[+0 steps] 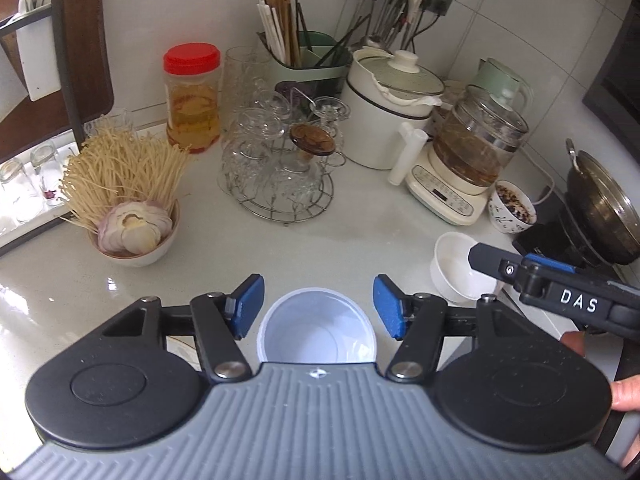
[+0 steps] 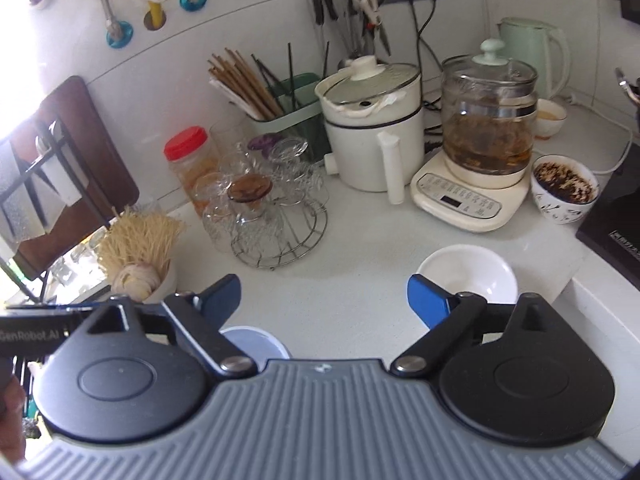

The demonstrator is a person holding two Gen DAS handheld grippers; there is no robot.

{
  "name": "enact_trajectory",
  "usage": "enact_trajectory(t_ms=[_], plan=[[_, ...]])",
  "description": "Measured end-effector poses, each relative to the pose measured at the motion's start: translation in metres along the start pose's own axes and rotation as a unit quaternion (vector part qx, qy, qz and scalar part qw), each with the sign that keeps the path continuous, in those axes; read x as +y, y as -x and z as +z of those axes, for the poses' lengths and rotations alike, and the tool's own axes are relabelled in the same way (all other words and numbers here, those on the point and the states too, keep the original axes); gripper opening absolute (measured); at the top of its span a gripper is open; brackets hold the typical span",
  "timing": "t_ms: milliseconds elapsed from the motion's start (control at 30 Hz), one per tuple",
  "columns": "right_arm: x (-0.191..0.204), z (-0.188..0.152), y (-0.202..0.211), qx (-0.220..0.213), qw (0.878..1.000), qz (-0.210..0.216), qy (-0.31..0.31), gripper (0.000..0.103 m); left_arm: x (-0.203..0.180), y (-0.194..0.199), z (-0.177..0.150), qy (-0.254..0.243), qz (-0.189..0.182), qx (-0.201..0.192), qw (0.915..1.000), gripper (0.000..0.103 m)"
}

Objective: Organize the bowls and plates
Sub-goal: 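Move both tools to the rim of the small white ceramic bowl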

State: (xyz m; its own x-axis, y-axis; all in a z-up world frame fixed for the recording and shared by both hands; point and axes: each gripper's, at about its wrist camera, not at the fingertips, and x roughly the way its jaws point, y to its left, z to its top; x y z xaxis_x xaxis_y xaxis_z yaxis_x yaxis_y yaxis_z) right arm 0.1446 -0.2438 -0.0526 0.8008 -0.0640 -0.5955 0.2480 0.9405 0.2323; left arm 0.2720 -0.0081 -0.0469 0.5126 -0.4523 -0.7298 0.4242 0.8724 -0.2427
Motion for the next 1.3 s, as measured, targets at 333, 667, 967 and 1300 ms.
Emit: enact_trajectory(t_ms=[333,667,967,1300], plan=[[-0.006,-0.017,0.011,-0.018,0.998,-0.051,-0.045,0.103,-0.006,-0.002,-0.002,-0.028,-0.027,0.005,0.9992,0.068],[-0.033,-0.009,0.0,-0.005,0.996,-0.061,-0.068,0.103,-0.037,-0.03,0.013,-0.048,-0.042,0.012,0.9979,0.068],[-0.083,0.005,-0.025,0.024,0.993,-0.075,-0.087,0.103,-0.078,-0.081,0.026,-0.054,-0.046,0.04,0.9967,0.068],[-0.135,0.011,-0.058,0.073,0.987,-0.064,-0.126,0.102,-0.114,-0.127,0.038,-0.065,-0.033,0.047,0.9962,0.068]])
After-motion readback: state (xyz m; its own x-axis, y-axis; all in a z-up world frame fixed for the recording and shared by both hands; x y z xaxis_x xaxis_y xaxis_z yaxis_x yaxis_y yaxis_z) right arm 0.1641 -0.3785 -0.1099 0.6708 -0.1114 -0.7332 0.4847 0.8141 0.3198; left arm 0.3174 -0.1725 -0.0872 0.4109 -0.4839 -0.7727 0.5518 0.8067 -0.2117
